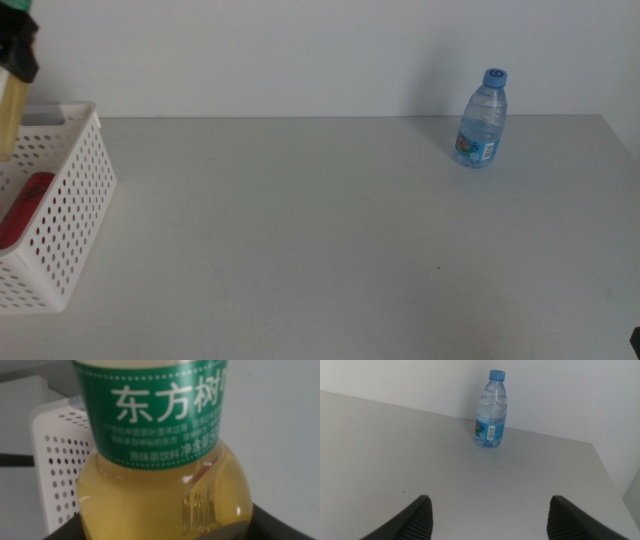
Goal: Use arms to grab the bottles and put them into the dustbin to the left of the table.
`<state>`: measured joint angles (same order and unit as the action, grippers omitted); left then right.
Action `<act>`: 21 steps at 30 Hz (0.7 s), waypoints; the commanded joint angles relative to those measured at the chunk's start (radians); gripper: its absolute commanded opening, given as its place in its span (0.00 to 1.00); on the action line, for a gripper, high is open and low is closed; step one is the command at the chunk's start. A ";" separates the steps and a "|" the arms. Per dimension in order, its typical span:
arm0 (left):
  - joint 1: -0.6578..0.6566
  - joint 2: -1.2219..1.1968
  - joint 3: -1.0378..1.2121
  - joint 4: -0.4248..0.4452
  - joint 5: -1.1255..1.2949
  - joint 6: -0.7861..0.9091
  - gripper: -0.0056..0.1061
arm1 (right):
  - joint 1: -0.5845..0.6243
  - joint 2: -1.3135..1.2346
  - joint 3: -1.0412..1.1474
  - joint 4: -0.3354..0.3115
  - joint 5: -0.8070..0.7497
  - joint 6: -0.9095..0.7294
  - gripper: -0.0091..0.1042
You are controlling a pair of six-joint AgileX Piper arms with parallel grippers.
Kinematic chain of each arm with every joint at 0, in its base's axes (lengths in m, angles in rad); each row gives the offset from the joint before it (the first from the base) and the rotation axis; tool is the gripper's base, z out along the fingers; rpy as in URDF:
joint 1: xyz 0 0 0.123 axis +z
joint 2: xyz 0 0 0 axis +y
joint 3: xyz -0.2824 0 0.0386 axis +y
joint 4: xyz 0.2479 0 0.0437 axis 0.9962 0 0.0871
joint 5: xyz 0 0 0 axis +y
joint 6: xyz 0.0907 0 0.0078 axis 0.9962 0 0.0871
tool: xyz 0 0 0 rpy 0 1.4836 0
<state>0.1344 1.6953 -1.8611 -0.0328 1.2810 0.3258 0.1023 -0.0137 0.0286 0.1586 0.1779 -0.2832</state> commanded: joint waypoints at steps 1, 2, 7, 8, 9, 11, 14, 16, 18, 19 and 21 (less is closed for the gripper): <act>0.062 -0.046 -0.035 -0.052 -0.017 0.025 0.04 | -0.008 -0.021 -0.009 -0.006 -0.070 -0.005 0.59; 0.085 -0.040 -0.025 -0.065 -0.006 0.034 0.04 | -0.008 -0.021 -0.009 -0.006 -0.070 -0.005 0.59; 0.149 0.003 0.058 -0.089 -0.017 0.043 0.04 | -0.008 -0.021 -0.009 -0.006 -0.070 -0.005 0.59; 0.153 0.012 0.077 -0.089 -0.027 0.043 0.04 | -0.008 -0.021 -0.009 -0.006 -0.070 -0.005 0.59; 0.155 0.020 0.094 -0.093 -0.040 0.043 0.04 | -0.008 -0.021 -0.009 -0.006 -0.070 -0.005 0.59; 0.155 0.040 0.133 -0.097 -0.082 0.043 0.04 | -0.008 -0.021 -0.009 -0.006 -0.070 -0.005 0.59; 0.153 0.063 0.186 -0.103 -0.137 0.043 0.04 | -0.008 -0.021 -0.009 -0.006 -0.070 -0.005 0.59; 0.153 0.081 0.213 -0.114 -0.142 0.043 0.04 | -0.008 -0.021 -0.009 -0.006 -0.070 -0.005 0.59; 0.153 0.090 0.234 -0.128 -0.143 0.043 0.06 | -0.008 -0.021 -0.009 -0.006 -0.070 -0.005 0.59; 0.153 0.096 0.244 -0.138 -0.145 0.043 0.08 | -0.008 -0.021 -0.009 -0.006 -0.070 -0.005 0.59; 0.153 0.103 0.255 -0.151 -0.157 0.043 0.14 | -0.008 -0.021 -0.009 -0.006 -0.070 -0.005 0.59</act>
<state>0.2893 1.8600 -1.5794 -0.1453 1.1618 0.3672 0.1023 -0.0137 0.0286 0.1586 0.1779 -0.2832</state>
